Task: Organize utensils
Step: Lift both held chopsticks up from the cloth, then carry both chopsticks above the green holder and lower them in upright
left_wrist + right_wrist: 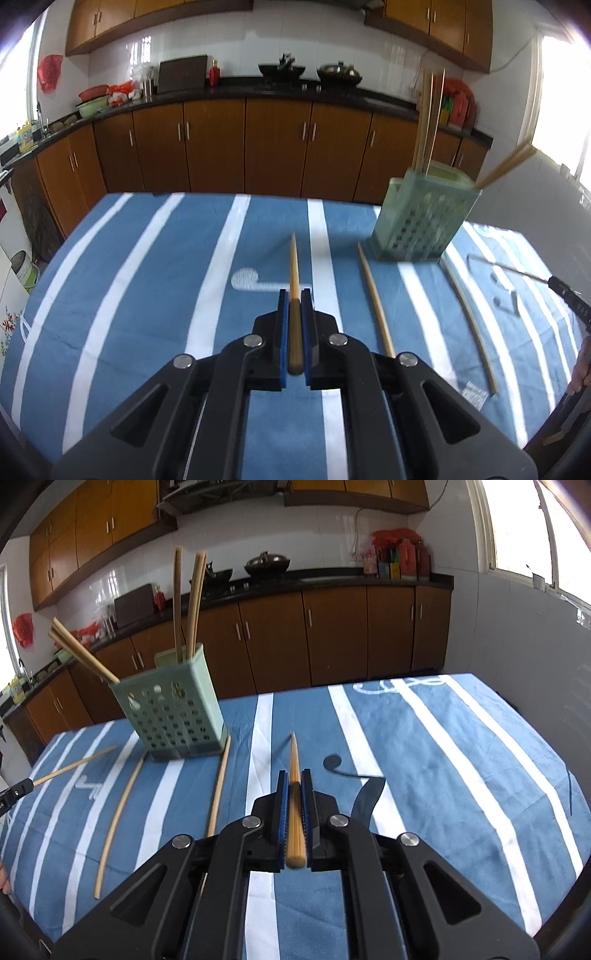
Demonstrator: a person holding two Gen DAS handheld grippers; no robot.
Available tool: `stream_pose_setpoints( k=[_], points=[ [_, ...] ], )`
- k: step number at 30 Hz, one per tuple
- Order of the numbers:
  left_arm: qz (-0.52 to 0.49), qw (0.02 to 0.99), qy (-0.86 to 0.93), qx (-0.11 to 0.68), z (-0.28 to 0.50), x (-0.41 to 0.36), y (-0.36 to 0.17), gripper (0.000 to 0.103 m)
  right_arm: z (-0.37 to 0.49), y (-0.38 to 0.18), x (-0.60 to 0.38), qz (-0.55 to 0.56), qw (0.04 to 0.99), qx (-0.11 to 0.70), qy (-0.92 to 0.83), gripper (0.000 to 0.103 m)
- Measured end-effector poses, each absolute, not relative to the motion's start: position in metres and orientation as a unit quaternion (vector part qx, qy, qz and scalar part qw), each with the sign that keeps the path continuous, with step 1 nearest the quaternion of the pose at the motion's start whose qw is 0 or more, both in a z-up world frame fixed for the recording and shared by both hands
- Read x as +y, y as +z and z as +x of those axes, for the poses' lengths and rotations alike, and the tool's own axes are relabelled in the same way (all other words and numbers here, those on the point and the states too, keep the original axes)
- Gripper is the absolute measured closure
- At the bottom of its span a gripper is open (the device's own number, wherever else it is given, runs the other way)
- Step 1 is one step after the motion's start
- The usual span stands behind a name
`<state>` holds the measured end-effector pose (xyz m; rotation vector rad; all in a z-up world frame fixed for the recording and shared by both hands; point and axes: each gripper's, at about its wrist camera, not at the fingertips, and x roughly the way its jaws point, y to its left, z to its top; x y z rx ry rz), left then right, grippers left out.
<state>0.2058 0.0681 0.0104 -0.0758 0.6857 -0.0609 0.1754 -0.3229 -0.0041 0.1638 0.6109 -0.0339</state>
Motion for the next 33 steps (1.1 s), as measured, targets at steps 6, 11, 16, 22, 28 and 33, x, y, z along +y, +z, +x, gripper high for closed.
stream_pose_setpoints(
  k=[6, 11, 16, 22, 28, 33],
  points=[
    [-0.055, 0.956, -0.035, 0.286, 0.2, 0.073, 0.05, 0.096, 0.167, 0.022, -0.329, 0.096, 0.959, 0.265, -0.013, 0.096],
    [-0.054, 0.961, -0.038, 0.269, 0.201, 0.07, 0.066, 0.096, 0.165, 0.031, -0.326, 0.096, 0.962, 0.254, -0.009, 0.096],
    [-0.054, 0.963, -0.042, 0.262, 0.202, 0.067, 0.076, 0.096, 0.164, 0.037, -0.326, 0.098, 0.965, 0.245, -0.003, 0.096],
    [-0.043, 0.969, -0.075, 0.23, 0.19, 0.053, 0.111, 0.096, 0.16, 0.077, -0.317, 0.094, 0.974, 0.205, 0.031, 0.096],
    [-0.048, 0.968, -0.13, 0.208, 0.179, 0.034, 0.15, 0.096, 0.156, 0.125, -0.311, 0.122, 0.972, 0.179, 0.096, 0.096],
    [-0.062, 0.969, -0.154, 0.185, 0.178, 0.022, 0.175, 0.096, 0.154, 0.151, -0.306, 0.133, 0.973, 0.149, 0.119, 0.096]
  ],
)
